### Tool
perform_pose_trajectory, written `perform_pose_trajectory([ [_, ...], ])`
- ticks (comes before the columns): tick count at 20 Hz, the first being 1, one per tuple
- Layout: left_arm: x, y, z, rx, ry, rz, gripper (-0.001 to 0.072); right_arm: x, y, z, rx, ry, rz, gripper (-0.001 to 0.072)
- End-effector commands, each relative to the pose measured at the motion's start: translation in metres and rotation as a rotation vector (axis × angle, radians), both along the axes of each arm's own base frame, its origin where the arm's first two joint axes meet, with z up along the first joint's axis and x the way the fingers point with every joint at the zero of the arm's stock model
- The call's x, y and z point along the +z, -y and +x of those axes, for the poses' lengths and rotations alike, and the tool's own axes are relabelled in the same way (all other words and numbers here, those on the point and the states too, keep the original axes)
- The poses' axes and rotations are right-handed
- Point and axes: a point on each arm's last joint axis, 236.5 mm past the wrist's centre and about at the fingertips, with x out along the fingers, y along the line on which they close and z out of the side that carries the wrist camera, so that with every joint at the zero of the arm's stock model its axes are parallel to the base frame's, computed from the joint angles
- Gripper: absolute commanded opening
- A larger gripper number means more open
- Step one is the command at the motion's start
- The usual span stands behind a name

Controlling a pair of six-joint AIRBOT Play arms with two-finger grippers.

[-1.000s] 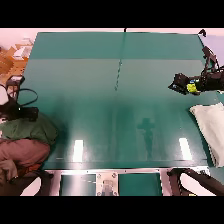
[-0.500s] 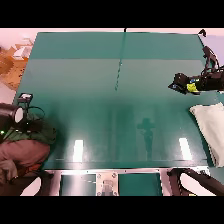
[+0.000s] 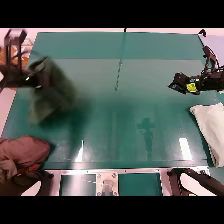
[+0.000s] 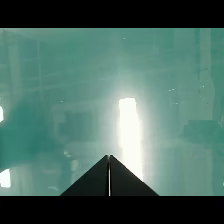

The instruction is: Fold the shirts.

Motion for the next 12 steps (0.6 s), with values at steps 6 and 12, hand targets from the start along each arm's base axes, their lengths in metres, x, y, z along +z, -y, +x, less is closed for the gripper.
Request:
perform_pose_trajectory([
  [6,-0.095,0.212,0.009,-0.303,-0.172,-0.22,0.072,-0.001,0.001,0.0,-0.001,-0.003,-0.003,0.0282],
  [12,-0.089,0.115,0.008,-0.131,-0.37,-0.17,0.072,-0.011,0.016,-0.001,0.003,-0.027,-0.018,0.0394],
])
